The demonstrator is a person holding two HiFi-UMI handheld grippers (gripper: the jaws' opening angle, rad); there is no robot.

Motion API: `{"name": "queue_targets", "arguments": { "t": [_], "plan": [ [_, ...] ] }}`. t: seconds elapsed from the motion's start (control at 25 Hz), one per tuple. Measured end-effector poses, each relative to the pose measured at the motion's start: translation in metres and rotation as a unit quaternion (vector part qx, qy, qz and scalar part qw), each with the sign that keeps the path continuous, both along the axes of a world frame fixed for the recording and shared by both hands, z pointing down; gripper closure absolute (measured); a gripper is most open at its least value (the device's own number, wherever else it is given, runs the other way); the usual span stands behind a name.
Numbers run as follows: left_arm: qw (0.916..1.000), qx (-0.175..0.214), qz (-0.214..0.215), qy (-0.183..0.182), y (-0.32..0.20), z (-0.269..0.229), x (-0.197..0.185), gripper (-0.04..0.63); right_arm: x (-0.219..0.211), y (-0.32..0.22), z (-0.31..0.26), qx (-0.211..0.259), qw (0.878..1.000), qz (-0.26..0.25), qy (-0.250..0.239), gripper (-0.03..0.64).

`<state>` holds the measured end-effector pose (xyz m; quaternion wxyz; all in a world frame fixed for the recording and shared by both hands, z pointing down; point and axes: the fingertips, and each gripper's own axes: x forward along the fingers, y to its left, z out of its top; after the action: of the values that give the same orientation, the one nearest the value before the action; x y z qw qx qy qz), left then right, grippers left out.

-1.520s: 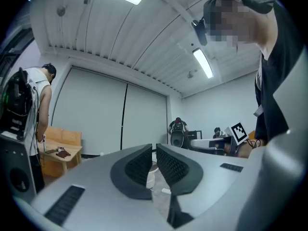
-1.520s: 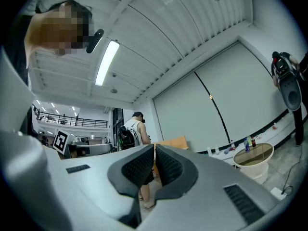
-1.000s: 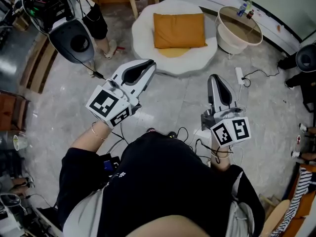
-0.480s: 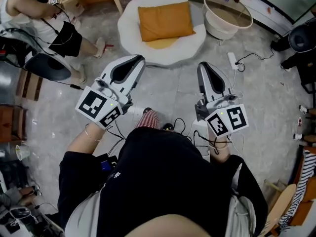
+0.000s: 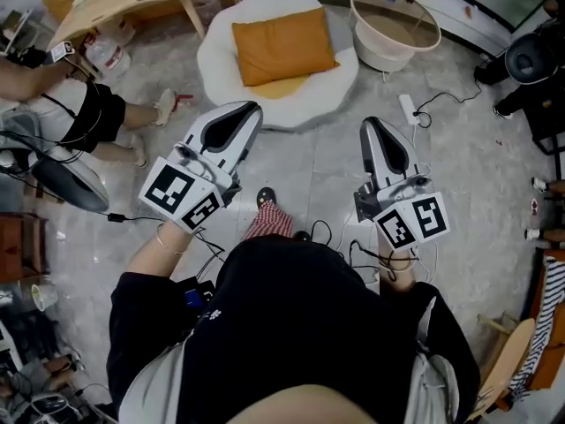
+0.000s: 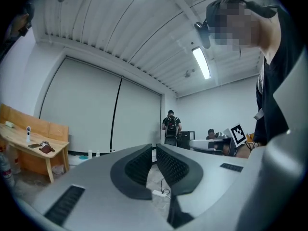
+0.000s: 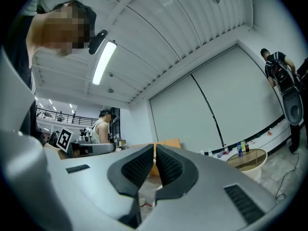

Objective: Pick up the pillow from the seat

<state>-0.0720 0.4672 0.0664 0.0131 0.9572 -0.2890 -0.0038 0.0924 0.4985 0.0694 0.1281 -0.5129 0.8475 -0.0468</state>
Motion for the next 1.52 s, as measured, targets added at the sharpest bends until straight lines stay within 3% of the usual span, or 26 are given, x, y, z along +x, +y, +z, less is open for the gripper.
{"name": "queue_targets", "arguments": {
  "t": [0.44,0.64,0.8,1.52],
  "plan": [
    [0.9998,0.007,0.019,0.006,-0.069,-0.002,-0.016,0.561,-0.014,-0.061,-0.004,0.001,1.0,0.02,0.0,0.589],
    [0.999,-0.022,0.014,0.037,-0.1,0.0,-0.036,0.561,-0.028,-0.088,-0.006,-0.001,1.0,0.019,0.005,0.589],
    [0.9998,-0.013,0.003,0.015,-0.121,0.006,-0.05,0.561,-0.039,-0.109,-0.007,-0.005,1.0,0.019,0.005,0.589],
    [0.9996,-0.025,0.0,0.014,-0.198,0.011,-0.107,0.561,-0.091,-0.195,-0.006,-0.015,1.0,0.017,-0.008,0.589]
  ]
}}
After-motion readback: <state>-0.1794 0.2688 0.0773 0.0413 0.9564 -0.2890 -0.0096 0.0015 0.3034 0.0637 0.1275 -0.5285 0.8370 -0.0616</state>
